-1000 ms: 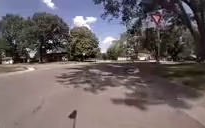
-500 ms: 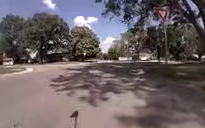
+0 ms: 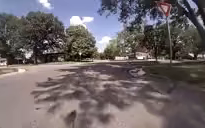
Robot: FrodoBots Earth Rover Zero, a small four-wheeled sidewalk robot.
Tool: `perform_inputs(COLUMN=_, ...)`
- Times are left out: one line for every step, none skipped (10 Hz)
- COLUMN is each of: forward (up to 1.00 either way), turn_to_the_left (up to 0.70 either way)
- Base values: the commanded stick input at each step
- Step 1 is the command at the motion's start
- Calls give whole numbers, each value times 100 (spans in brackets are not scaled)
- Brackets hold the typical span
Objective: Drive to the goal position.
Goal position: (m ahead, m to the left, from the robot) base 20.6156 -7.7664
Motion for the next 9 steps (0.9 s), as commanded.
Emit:
perform_inputs(forward=100, turn_to_the_left=0)
perform_inputs(forward=100, turn_to_the_left=0)
perform_inputs(forward=100, turn_to_the_left=0)
perform_inputs(forward=100, turn_to_the_left=0)
perform_inputs(forward=100, turn_to_the_left=0)
perform_inputs(forward=100, turn_to_the_left=0)
perform_inputs(forward=100, turn_to_the_left=0)
perform_inputs(forward=100, turn_to_the_left=0)
perform_inputs(forward=100, turn_to_the_left=0)
